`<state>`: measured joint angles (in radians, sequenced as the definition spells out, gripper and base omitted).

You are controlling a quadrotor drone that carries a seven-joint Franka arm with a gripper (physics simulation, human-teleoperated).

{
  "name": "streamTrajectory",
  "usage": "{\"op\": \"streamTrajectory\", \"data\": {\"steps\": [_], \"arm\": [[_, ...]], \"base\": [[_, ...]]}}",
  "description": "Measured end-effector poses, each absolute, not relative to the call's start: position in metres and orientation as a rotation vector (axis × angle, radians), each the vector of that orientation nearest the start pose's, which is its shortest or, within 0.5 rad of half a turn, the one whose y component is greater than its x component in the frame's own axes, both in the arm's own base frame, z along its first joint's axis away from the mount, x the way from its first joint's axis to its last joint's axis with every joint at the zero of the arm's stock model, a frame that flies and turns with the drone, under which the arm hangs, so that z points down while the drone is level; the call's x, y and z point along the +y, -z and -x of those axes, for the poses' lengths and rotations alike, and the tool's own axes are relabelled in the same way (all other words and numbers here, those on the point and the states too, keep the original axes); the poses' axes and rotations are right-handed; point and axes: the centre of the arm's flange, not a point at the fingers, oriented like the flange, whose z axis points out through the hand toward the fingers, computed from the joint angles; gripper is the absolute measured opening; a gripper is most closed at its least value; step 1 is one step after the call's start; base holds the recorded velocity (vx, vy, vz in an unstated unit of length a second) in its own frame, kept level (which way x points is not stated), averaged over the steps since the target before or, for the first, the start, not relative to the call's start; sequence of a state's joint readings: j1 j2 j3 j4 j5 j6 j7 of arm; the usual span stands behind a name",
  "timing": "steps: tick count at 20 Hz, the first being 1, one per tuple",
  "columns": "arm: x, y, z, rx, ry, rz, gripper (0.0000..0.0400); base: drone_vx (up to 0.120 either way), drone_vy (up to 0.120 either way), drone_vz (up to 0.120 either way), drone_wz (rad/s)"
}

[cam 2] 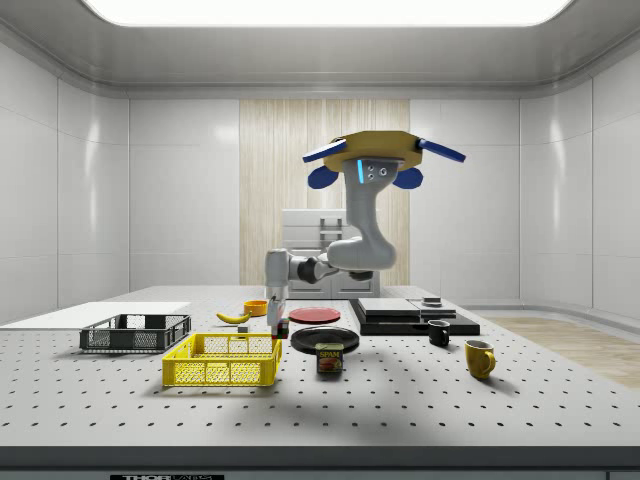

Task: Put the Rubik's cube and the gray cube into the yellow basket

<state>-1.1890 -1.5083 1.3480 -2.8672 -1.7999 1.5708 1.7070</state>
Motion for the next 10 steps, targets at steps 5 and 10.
{"op": "streamTrajectory", "data": {"steps": [5, 10], "arm": [[-0.0060, -0.4967, -0.3068, -0.002, -0.786, -0.001, 0.0325], [-0.0060, -0.4967, -0.3068, -0.002, -0.786, -0.001, 0.0325]], "base": [[0.120, 0.000, 0.000, 0.000], [0.120, 0.000, 0.000, 0.000]]}}
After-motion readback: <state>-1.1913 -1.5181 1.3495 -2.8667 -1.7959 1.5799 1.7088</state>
